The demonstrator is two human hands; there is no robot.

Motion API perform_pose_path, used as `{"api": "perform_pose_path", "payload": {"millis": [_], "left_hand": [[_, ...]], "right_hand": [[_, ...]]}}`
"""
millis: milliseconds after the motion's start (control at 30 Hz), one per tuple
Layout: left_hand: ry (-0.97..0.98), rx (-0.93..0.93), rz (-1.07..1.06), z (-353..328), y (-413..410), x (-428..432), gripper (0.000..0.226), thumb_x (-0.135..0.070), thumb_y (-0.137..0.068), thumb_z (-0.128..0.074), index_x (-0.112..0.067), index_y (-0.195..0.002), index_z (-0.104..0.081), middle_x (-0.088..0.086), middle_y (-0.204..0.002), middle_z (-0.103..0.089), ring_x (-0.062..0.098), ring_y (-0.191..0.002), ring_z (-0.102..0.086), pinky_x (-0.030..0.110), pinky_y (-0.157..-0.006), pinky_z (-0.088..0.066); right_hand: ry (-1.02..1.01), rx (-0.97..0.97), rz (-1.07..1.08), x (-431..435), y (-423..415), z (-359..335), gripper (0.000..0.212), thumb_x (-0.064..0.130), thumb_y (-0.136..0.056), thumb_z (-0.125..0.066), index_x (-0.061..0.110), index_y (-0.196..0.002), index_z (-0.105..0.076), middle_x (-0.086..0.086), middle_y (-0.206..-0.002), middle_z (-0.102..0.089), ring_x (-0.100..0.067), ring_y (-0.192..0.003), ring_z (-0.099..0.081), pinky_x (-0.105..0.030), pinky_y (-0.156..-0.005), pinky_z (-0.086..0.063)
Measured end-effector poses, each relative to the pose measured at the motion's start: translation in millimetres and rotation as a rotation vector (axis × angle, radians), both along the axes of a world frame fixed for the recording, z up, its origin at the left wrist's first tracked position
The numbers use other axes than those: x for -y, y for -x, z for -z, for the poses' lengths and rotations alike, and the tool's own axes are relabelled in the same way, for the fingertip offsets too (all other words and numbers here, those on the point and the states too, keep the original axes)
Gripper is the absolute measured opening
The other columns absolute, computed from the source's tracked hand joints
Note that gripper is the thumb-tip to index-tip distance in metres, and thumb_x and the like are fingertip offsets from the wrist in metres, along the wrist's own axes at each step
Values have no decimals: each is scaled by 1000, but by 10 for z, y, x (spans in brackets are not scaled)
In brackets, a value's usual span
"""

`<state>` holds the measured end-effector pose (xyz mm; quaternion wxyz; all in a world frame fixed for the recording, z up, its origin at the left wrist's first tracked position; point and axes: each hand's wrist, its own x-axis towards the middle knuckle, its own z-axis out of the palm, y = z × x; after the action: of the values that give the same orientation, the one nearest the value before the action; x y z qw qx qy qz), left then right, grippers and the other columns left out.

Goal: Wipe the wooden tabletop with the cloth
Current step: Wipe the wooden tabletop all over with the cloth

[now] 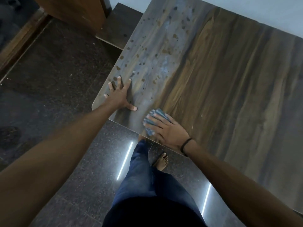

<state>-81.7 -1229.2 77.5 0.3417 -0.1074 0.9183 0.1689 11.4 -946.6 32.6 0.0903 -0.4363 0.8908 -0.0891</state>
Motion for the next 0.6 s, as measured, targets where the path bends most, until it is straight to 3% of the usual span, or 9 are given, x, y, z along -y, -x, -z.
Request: {"api": "perform_pose_path", "payload": {"millis": [167,233,333,400,500,533,600], "left_hand": [[45,-95,35,-100,252,257,141,-44,-59,-93,-44,-157,8,-1,-162,32,42,-146,27,75,-111,-5],[43,-77,44,-125,344,316,137,-38,-61,-94,-41,-158,3,-1,-164,27,40,-147,25,74,-112,-8],[16,-73,52,-77,397,335,132,-30,-63,-94,-37,-159,-4,-2,-166,20,39,-151,15,73,-113,-16],[2,-89,42,-34,395,337,132,-27,-63,-94,-36,-159,-4,-2,-166,20,39,-151,13,72,-114,-17],[2,-77,38,-23,417,351,132,-23,-64,-94,-35,-159,-3,-1,-165,21,39,-151,15,71,-115,-16],[1,-71,42,-20,424,346,133,-22,-64,-93,-34,-159,-2,0,-165,22,38,-151,16,71,-115,-15],[30,-58,67,-16,428,313,133,-25,-65,-93,-32,-159,1,3,-165,23,37,-150,19,70,-115,-16]], "right_hand": [[-21,38,448,376,394,-120,53,40,-108,-28,35,-161,-21,8,-169,-14,-17,-157,-7,-55,-124,-16],[-15,30,278,660,170,-91,53,40,-108,-29,34,-160,-23,7,-169,-14,-18,-157,-8,-55,-123,-17],[16,6,-20,328,9,-23,51,39,-109,-31,37,-159,-26,9,-169,-17,-15,-156,-11,-48,-125,-15],[-1,19,28,101,236,-43,52,39,-109,-31,38,-160,-23,11,-169,-15,-14,-157,-7,-50,-125,-14],[1,68,431,274,555,-106,53,38,-108,-32,36,-160,-22,9,-169,-16,-16,-157,-7,-56,-122,-19],[-4,65,466,423,531,-127,54,39,-108,-31,35,-161,-22,8,-169,-15,-17,-157,-7,-56,-122,-19],[0,39,234,509,386,-108,54,38,-108,-31,35,-160,-22,7,-169,-15,-17,-157,-9,-53,-123,-18]]}}
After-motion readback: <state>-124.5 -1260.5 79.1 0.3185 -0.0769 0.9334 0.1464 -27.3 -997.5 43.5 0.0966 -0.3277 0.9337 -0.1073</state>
